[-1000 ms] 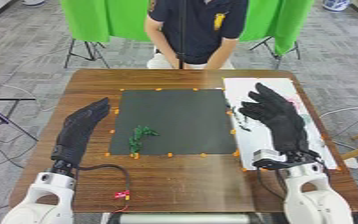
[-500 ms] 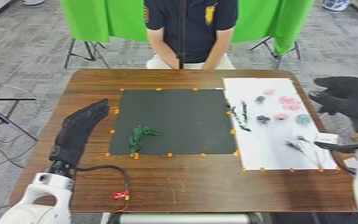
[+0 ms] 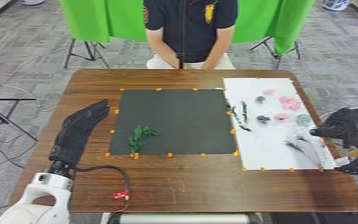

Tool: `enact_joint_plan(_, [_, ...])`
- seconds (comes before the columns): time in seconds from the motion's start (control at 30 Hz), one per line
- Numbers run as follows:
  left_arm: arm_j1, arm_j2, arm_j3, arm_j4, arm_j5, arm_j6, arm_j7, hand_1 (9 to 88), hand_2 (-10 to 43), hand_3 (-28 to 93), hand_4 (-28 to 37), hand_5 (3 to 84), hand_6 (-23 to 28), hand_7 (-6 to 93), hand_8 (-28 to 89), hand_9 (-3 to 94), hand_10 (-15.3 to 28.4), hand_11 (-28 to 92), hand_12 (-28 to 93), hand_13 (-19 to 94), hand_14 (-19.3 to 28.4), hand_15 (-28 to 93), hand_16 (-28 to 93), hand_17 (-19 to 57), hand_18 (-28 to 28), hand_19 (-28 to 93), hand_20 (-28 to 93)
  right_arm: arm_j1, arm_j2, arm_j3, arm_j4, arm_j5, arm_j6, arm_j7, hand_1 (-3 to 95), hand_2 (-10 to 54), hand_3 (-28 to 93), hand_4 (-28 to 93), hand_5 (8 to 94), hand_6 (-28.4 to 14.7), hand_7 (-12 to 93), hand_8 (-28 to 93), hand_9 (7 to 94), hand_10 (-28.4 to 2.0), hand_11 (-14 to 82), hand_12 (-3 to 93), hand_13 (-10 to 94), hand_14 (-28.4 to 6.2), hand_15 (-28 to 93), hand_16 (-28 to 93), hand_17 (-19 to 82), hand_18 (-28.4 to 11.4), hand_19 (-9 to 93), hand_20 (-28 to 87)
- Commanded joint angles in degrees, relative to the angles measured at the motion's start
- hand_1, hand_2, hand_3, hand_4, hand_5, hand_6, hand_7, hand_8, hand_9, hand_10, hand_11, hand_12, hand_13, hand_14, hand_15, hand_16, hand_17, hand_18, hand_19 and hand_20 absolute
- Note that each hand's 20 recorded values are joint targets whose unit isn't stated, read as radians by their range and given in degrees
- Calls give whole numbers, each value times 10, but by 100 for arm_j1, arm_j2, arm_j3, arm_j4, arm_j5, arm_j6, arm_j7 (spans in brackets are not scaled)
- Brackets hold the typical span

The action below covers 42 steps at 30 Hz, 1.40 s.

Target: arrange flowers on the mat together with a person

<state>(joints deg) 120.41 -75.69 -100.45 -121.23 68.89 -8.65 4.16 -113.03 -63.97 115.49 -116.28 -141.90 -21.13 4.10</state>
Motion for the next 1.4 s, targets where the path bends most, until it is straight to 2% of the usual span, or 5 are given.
enact_joint_plan(0.03, [82, -17, -54, -15, 11, -91, -119, 242, -4, 616, -195, 448, 32, 66, -41, 389, 136, 88, 147, 256, 165, 55, 72, -26, 143, 48, 140, -69, 250, -132, 129, -124, -105, 247, 452, -95, 390, -283, 699, -21, 161, -96, 807, -115, 212, 201, 841, -64, 526, 274, 556, -153, 932, 471])
enact_joint_plan(0.87, [119, -20, -46, -24, -10, -128, -126, 243, -3, 613, -192, 444, 35, 63, -40, 387, 135, 88, 149, 256, 165, 55, 72, -27, 144, 48, 140, -172, 223, -629, 618, -269, 188, 260, 436, -95, 592, -282, 791, 4, 195, -74, 902, -103, 229, 202, 918, -39, 519, 308, 626, -134, 932, 542])
enact_joint_plan(0.93, [112, -14, -45, -24, -7, -121, -124, 243, -2, 612, -192, 444, 35, 63, -40, 388, 135, 88, 149, 256, 165, 55, 72, -27, 144, 48, 140, -185, 214, -681, 648, -229, 347, 247, 505, -95, 527, -281, 807, 4, 197, 24, 917, -102, 232, 201, 930, -37, 520, 313, 640, -133, 932, 554])
enact_joint_plan(1.07, [101, -18, -36, -17, -12, -123, -130, 243, -3, 612, -192, 444, 37, 63, -39, 387, 135, 88, 149, 256, 165, 54, 72, -27, 144, 49, 140, -227, 185, -738, 658, -10, 682, 268, 826, -95, -234, 313, 847, 6, 196, 83, 936, -99, 261, 212, 937, -33, 549, 294, 662, -129, 932, 566])
enact_joint_plan(1.4, [107, -45, -59, -10, -20, -155, -183, 244, -1, 612, -193, 442, 42, 56, -38, 386, 136, 87, 149, 256, 166, 54, 72, -27, 143, 49, 140, -113, -99, -745, -59, 807, 1149, 820, 872, -90, -282, 405, 870, 10, 204, 97, 937, -98, 319, 199, 937, -30, 592, 273, 682, -128, 932, 586])
